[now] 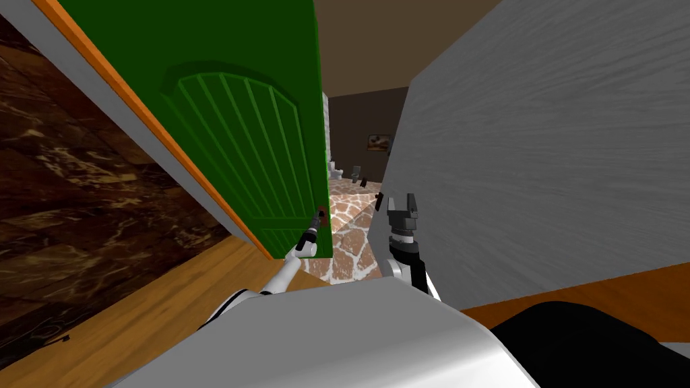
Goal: Push the door open
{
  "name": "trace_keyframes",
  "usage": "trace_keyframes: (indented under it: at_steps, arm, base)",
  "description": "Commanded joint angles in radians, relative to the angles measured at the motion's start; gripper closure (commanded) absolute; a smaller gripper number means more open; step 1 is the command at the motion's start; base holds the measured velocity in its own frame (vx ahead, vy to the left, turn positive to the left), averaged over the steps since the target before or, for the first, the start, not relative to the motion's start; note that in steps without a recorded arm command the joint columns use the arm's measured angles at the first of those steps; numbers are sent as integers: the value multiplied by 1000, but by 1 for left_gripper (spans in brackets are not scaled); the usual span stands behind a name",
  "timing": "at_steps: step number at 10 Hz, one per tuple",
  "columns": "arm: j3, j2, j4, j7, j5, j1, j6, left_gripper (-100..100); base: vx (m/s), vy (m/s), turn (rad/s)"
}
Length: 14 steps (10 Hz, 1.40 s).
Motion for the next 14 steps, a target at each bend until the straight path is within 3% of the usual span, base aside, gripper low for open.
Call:
trace_keyframes:
  at_steps: [1, 3, 4, 9, 13, 14]
  arm:
    - [3, -4, 2, 0, 0, 0, -4, -100]
    - [4, -7, 2, -1, 0, 0, -5, -100]
    - [4, -7, 2, -1, 0, 0, -5, 100]
    - [4, -7, 2, -1, 0, 0, -5, 100]
    - [55, 13, 39, -68, 49, -21, -35, 100]
    - [55, 13, 39, -68, 49, -21, -35, 100]
  base:
    - [235, -28, -31]
    - [141, -41, -8]
    - [-8, 4, 3]
    - [-17, 5, -2]
    - [141, -44, 5]
    - [146, -41, 12]
